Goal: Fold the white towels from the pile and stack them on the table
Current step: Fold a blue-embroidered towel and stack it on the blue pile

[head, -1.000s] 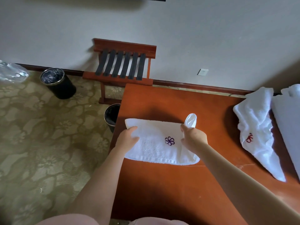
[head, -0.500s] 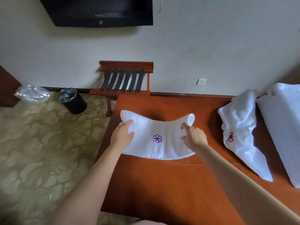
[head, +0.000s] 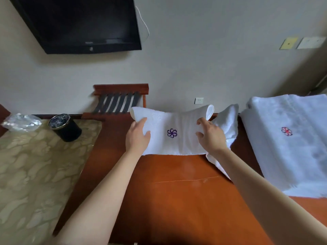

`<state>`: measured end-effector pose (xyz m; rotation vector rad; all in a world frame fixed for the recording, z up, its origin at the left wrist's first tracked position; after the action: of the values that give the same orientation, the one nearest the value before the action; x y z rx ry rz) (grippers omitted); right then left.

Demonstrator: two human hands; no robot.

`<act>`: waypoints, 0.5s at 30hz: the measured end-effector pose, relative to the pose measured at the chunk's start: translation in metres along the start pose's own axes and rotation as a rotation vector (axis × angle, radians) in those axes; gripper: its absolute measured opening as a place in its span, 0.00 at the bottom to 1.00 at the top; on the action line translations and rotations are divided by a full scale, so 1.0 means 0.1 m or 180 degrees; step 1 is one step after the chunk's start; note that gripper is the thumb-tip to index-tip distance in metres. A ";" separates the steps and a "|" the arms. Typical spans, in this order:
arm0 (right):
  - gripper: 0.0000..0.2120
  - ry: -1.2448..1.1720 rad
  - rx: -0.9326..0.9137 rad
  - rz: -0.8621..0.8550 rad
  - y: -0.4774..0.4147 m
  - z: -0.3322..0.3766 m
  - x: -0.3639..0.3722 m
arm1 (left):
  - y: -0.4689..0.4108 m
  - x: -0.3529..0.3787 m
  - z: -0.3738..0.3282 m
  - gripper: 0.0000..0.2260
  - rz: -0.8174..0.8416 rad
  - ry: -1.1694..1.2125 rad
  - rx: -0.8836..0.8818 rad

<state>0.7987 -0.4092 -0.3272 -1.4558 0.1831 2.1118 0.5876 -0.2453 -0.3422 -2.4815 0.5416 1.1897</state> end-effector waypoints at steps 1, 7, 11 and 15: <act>0.16 0.0047 0.0077 -0.0035 0.03 -0.09 -0.07 | 0.00 0.11 -0.10 0.23 0.0029 0.0102 0.0030; 0.15 0.0257 0.0398 -0.0241 0.21 -0.70 -0.55 | 0.07 0.65 -0.85 0.22 0.0230 0.0328 0.0359; 0.15 0.0181 0.0378 -0.0392 0.33 -1.16 -0.86 | 0.15 0.83 -1.34 0.22 0.0257 0.0287 0.0473; 0.15 0.0076 -0.0043 -0.0410 0.33 -1.54 -1.25 | 0.29 0.96 -1.88 0.21 -0.0051 0.0239 0.0384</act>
<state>0.9393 -0.5463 -0.2837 -1.4611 0.0819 1.9967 0.7540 -0.3742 -0.3104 -2.4310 0.5941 1.0300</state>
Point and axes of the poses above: each hand's wrist, its own y-axis away from the middle knuckle, its own x-axis out of the palm, z = x × y, the point moved 7 cm from there along -y, towards the middle knuckle, and after that the axes turned 4 degrees about z, right-handed, at the moved point
